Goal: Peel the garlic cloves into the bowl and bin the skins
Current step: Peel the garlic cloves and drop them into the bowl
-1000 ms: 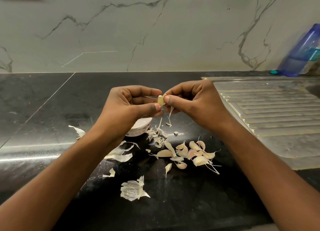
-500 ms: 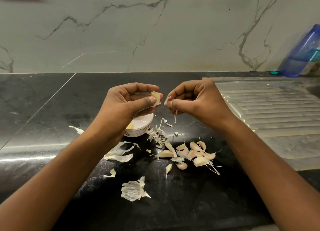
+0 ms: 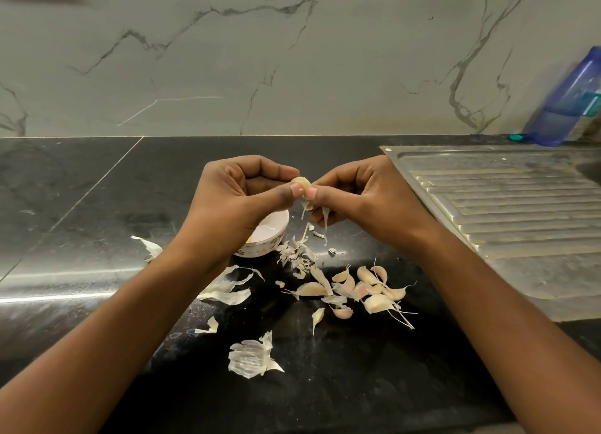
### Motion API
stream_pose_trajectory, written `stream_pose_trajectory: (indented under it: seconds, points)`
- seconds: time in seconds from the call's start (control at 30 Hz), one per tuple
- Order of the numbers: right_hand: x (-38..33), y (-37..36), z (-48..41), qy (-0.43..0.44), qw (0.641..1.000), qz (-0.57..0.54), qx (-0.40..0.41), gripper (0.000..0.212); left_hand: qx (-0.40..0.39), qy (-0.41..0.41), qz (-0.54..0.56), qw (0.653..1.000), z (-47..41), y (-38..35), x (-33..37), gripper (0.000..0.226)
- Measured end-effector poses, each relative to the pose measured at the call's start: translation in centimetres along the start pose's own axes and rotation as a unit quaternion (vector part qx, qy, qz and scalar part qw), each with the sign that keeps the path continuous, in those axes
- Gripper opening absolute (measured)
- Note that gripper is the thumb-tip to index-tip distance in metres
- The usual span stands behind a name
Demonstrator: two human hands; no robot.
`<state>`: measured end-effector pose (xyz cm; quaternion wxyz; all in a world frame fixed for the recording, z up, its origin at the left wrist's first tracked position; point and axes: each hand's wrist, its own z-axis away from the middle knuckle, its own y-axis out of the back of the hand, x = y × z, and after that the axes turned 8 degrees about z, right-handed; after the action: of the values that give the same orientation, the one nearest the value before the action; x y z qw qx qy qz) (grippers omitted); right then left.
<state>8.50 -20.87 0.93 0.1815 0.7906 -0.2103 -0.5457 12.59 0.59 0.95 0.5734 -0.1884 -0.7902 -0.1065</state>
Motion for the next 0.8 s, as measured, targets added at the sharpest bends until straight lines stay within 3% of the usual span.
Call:
stream_pose_trajectory:
  seconds: [0.57,0.8]
  points:
    - [-0.14,-0.09,0.06,-0.023,0.998,-0.062,-0.012,0.011,0.011,-0.093,-0.078,0.993,0.09,-0.41,-0.32,0.024]
    - [-0.22,-0.15,0.05,-0.029,0.998,-0.059,0.007,0.010,0.026,-0.069,-0.046,0.996,0.06,-0.32,-0.36,0.021]
